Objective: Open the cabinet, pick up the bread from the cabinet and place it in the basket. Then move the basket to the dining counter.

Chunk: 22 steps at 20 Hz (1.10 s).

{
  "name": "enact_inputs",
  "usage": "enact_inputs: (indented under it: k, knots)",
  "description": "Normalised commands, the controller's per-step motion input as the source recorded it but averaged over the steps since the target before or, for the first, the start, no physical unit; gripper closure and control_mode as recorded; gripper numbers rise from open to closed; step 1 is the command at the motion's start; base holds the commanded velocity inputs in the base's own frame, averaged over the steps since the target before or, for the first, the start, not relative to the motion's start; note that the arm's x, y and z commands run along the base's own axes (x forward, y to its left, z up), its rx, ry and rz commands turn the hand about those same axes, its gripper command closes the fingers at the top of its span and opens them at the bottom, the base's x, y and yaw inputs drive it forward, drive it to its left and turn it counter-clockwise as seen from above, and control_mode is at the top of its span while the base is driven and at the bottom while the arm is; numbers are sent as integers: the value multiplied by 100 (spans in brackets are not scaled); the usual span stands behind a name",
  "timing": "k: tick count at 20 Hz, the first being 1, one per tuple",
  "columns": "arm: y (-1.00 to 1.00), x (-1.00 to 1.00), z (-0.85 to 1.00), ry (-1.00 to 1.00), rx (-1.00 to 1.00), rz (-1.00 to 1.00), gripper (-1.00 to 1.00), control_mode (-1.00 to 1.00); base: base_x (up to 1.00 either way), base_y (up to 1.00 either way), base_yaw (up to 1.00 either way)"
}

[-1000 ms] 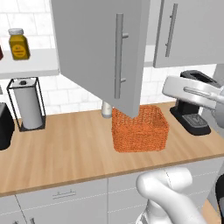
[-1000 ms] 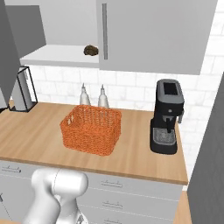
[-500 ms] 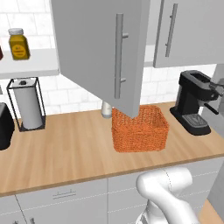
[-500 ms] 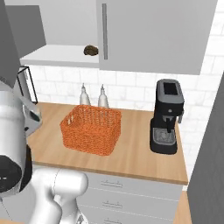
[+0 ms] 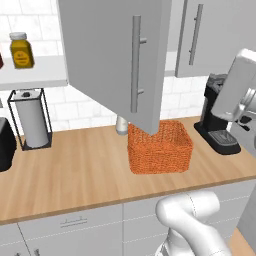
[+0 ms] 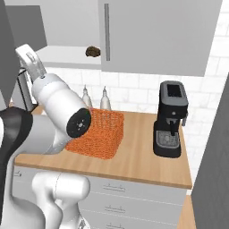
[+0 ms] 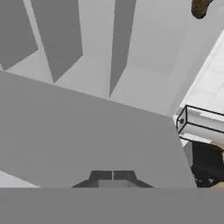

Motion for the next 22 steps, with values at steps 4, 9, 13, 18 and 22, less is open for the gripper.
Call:
enact_inputs:
  k: [4,9,13,18,22]
  knots:
    - [42,34,0,11,3,14,100,-100,0,0,0]
    - [52,34,0,15,1,13,100,-100,0,0,0]
    - [62,25,-2,22,7,28,100,-100,0,0,0]
    - [87,15,0,26,11,38,100,-100,0,0,0]
    - [100,-3,0,27,6,37,100,-100,0,0,0]
